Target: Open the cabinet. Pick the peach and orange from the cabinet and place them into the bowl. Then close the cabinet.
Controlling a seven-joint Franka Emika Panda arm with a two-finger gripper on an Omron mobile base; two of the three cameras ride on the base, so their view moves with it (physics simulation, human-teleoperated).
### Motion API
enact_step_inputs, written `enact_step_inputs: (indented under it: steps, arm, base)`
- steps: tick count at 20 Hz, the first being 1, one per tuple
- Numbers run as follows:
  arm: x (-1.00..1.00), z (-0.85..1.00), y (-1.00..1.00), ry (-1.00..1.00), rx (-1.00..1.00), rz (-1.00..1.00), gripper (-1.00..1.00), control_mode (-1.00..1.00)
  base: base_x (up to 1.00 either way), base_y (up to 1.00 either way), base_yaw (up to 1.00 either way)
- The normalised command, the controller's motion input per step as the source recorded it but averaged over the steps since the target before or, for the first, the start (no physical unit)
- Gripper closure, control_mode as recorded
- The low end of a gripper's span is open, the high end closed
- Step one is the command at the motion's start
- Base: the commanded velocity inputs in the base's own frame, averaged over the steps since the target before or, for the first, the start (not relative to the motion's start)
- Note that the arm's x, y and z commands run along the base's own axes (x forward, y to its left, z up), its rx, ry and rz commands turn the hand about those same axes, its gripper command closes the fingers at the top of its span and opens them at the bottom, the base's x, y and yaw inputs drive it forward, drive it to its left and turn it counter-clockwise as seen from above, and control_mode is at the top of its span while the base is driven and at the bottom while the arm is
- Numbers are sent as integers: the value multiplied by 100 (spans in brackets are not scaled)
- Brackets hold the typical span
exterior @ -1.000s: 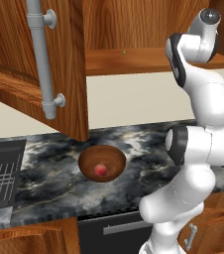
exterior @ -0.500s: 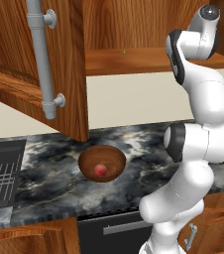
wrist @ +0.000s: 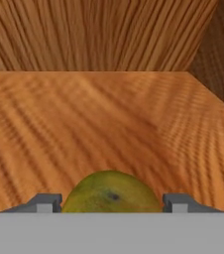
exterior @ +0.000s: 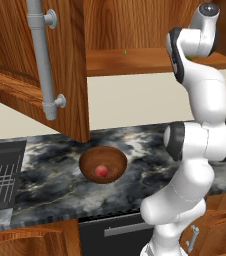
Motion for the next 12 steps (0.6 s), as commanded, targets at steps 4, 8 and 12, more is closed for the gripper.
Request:
enact_step_inputs:
  steps: [4, 8, 12]
  arm:
    - [-2, -11, -7, 6, 1, 0, 100, -100]
    - [-4, -31, -16, -2, 0, 0, 100, -100]
    - [-19, -69, -24, -12, -2, -4, 100, -100]
  base:
    - [0, 0, 0]
    - [0, 0, 0]
    - [0, 0, 0]
